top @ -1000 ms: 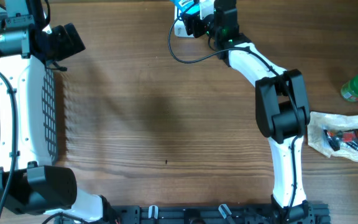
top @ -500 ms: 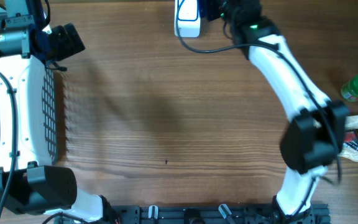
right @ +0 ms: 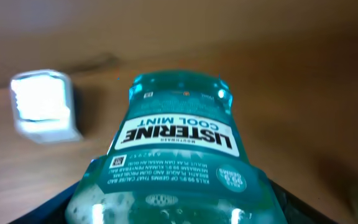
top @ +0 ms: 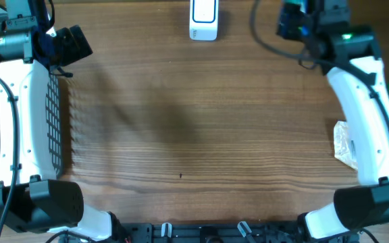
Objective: Scan the item barcode
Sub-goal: 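Carry the bottle to the right table edge and release it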
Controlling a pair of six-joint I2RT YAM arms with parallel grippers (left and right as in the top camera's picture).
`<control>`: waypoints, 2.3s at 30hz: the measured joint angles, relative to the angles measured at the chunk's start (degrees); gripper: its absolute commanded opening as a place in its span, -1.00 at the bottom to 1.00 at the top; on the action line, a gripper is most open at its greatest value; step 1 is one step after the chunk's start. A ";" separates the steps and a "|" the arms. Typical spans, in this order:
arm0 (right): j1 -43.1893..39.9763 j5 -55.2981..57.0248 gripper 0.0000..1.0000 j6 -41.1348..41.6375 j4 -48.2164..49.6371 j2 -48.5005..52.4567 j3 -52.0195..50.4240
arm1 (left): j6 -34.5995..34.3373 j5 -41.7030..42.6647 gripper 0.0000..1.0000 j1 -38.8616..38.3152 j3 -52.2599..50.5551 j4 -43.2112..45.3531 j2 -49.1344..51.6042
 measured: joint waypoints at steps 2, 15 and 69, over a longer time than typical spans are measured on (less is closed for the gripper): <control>-3.26 0.72 0.14 5.14 -4.74 0.00 -0.39 | 0.00 0.02 1.00 0.00 0.00 -0.02 0.00; -13.57 0.11 0.32 17.88 -11.54 0.57 -6.56 | 0.00 0.00 1.00 0.00 0.00 -0.02 0.00; -35.54 -15.93 1.00 29.16 -1.90 1.27 -25.31 | 0.00 0.02 1.00 0.00 0.00 -0.02 0.00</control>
